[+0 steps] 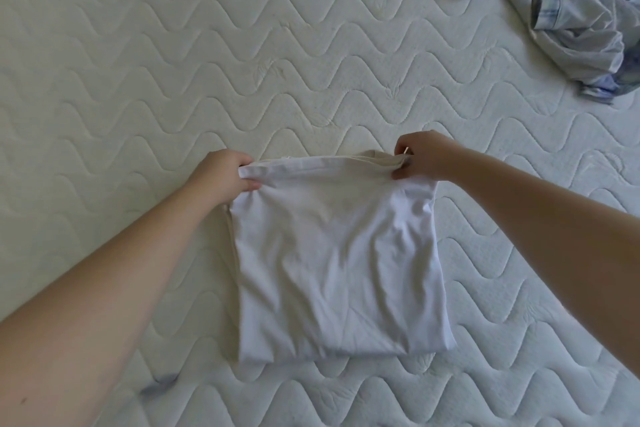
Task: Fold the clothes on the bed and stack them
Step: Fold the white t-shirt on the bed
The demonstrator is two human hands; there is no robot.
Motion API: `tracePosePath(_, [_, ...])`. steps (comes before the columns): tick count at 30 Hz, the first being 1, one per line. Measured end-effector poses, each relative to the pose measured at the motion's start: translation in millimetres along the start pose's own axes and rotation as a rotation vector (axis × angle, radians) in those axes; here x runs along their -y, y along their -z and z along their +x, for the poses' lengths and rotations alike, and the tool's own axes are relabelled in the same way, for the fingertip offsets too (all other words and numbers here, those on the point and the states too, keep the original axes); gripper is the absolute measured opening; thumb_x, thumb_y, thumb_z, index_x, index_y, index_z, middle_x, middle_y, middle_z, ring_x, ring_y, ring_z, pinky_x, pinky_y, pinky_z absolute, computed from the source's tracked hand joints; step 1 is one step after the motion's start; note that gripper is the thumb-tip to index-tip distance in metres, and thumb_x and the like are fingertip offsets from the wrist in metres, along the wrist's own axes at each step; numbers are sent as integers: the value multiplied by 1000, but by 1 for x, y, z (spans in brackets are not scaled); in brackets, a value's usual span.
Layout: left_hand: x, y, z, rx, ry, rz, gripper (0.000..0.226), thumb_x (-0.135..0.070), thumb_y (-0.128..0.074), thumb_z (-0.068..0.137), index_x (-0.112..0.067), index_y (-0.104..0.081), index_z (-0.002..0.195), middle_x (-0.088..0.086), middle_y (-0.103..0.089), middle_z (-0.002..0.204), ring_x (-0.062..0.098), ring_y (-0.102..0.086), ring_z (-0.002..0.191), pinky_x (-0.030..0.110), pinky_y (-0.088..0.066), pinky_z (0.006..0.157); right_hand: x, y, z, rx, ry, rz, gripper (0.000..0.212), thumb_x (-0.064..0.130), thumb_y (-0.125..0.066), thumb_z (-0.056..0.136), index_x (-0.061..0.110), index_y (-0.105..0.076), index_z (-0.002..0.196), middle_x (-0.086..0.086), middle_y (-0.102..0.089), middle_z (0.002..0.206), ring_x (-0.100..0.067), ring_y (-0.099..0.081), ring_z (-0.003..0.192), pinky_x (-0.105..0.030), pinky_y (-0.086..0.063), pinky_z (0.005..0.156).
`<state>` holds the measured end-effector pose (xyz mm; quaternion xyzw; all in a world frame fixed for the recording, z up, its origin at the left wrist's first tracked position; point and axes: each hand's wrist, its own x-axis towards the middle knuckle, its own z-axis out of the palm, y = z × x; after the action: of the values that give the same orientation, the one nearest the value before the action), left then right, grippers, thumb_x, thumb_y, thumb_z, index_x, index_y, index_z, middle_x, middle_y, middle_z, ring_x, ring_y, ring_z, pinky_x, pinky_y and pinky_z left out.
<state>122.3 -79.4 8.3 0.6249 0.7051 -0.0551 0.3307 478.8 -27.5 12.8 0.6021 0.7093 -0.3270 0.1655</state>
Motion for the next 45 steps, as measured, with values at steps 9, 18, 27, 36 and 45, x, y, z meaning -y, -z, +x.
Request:
tracePosePath(9, [-33,68,-48,-170,-132,-77,13,-21,-76,81,-21,-66,74,-5,-57,64,23,-53,71,31,-32,56,15,56,-65,-160,37,199,10,34,-74,80,25,-71,83,8,-62,71,-15,-59,71,-23,-40,54])
tracePosePath(18, [-78,196,-82,-822,-350,-122,8,-23,-68,82,-17,-72,83,5,-65,69,26,-59,65,33,-40,55,60,178,-127,-703,209,252,8,24,-74,84,25,-73,92,22,-54,64,4,-48,60,-20,-37,54])
tracePosePath(27, [-32,78,-87,-808,-476,151,35,-3,-66,59,-11,-77,92,7,-75,93,30,-70,79,38,-54,73,46,55,-114,-826,272,28,26,-7,-72,73,7,-74,95,-9,-72,90,-35,-64,88,-41,-51,75])
tracePosePath(36, [29,-87,-139,-501,-422,229,37,-20,-45,69,-15,-77,86,1,-75,87,21,-72,77,30,-55,64,28,-132,-129,-574,176,6,30,-12,-75,65,7,-71,88,-8,-69,85,-35,-65,82,-42,-55,62])
tracePosePath(45, [40,-119,-155,-270,-316,106,26,-7,-82,68,-8,-76,93,13,-70,109,30,-69,98,40,-56,77,23,-166,-140,-296,-44,-23,42,3,-50,88,14,-61,127,-2,-57,131,-28,-52,120,-36,-36,97])
